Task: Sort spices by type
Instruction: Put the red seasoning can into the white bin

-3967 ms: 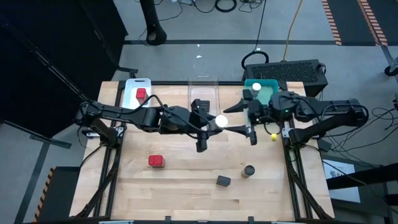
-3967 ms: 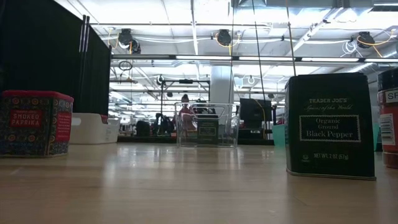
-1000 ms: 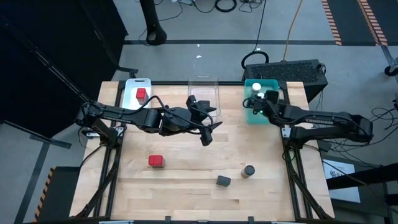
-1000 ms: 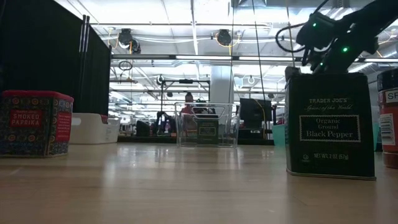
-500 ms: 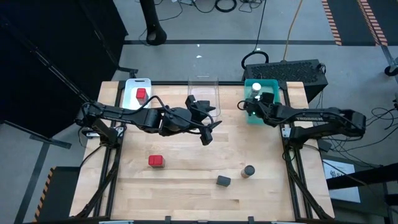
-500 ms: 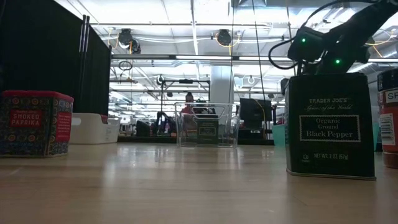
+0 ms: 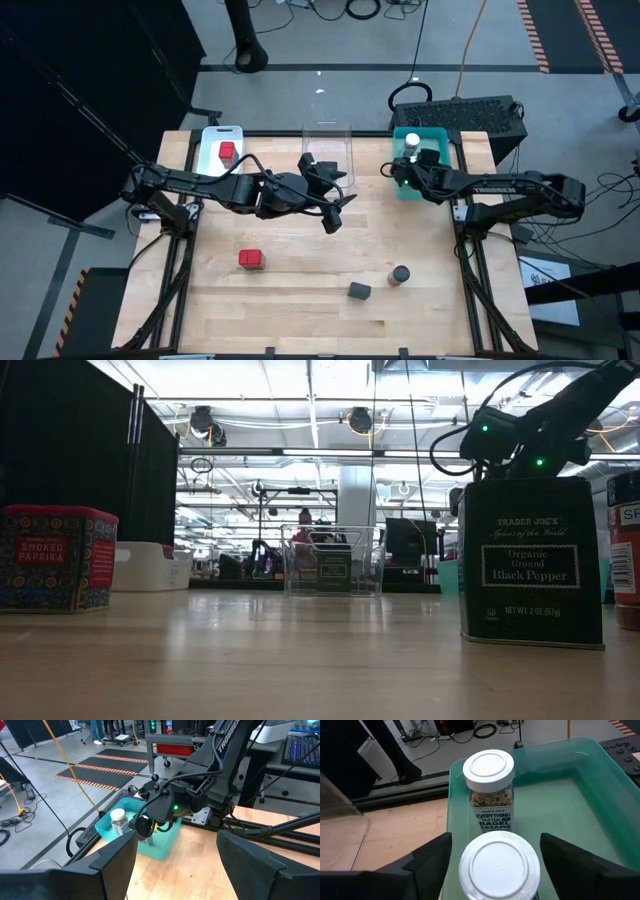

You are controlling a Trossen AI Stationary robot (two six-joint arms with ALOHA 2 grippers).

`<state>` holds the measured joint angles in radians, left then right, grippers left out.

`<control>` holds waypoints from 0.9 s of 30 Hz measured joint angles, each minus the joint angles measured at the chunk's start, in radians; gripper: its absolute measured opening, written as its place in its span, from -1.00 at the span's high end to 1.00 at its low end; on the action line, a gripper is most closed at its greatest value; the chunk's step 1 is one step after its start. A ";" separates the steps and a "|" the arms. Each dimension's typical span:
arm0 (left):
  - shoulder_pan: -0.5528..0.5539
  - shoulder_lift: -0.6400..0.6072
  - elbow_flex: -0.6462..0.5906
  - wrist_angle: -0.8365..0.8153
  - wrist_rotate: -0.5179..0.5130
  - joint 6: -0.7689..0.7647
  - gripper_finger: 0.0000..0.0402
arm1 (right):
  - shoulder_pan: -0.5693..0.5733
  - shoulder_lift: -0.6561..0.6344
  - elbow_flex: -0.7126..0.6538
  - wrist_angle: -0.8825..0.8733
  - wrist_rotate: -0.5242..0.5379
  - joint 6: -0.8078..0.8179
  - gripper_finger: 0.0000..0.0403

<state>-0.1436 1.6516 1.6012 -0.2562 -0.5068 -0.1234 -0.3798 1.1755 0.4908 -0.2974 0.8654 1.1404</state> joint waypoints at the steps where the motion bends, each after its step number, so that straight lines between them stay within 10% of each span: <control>1: 0.000 0.000 0.000 0.000 0.000 0.000 -0.39 | 0.000 0.000 0.000 0.000 0.000 0.000 -0.44; 27: 0.000 0.000 0.000 -0.031 0.000 -0.022 -0.39 | 0.000 -0.430 0.114 -0.006 -0.118 -0.450 -0.45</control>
<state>-0.1436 1.6520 1.6012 -0.2872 -0.5064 -0.1453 -0.3799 0.7453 0.6048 -0.3033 0.7472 0.6907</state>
